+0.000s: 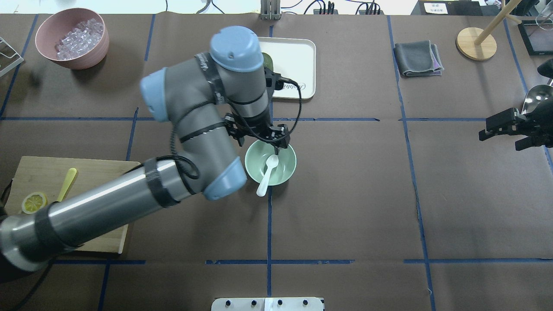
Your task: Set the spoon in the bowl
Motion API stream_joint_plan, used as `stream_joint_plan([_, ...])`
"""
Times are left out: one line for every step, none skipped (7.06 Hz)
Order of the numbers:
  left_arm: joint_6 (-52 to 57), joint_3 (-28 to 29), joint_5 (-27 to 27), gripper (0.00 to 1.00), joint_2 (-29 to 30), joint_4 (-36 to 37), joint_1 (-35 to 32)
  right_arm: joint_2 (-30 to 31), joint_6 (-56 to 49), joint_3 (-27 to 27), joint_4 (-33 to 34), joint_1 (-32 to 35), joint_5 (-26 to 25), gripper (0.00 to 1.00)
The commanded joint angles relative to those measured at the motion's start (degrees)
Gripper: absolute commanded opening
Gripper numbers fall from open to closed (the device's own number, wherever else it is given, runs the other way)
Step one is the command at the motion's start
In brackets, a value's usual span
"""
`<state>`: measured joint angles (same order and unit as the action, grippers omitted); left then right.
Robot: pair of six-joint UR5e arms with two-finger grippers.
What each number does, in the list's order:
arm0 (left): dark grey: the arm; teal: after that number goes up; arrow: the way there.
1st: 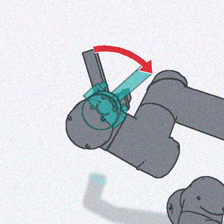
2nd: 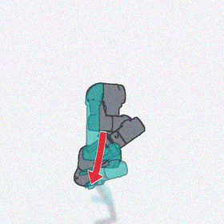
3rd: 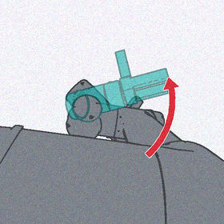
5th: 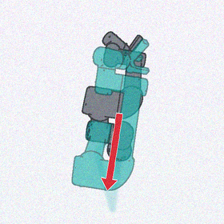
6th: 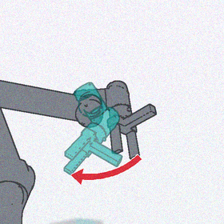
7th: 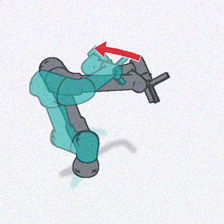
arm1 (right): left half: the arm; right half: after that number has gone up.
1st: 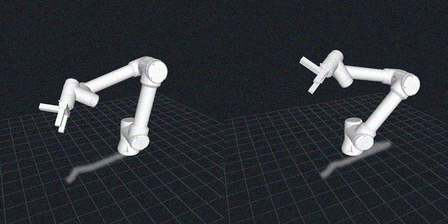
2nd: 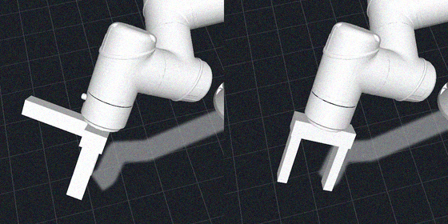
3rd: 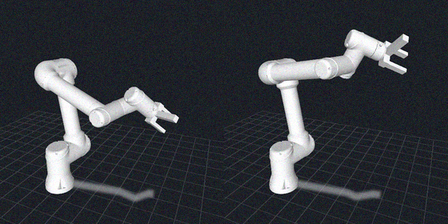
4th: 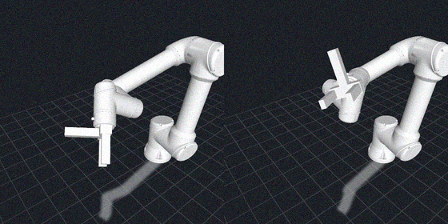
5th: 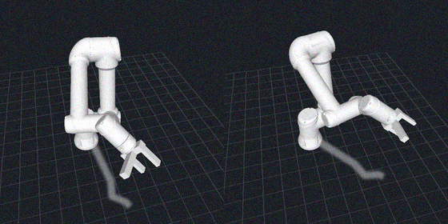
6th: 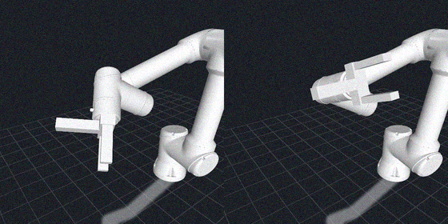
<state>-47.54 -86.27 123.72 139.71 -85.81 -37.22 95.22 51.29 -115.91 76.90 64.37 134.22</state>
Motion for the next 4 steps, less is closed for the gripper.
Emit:
stream_joint_plan([7.40,-17.62,2.21,1.00,-15.79,3.88,-6.17,1.63,-12.55,2.86,0.71,5.82,0.69,1.00])
stream_joint_plan([15.30,-23.27,3.44,1.00,-20.22,8.77,-10.28,1.63,-18.27,5.41,0.71,8.20,0.69,1.00])
stream_joint_plan([24.16,-28.02,3.63,1.00,-25.14,13.69,-14.94,1.55,-24.25,8.30,0.80,10.75,0.69,1.00])
stream_joint_plan([35.13,-29.11,5.19,1.00,-29.37,16.53,-21.25,1.55,-31.00,10.94,1.23,13.64,0.78,1.00])
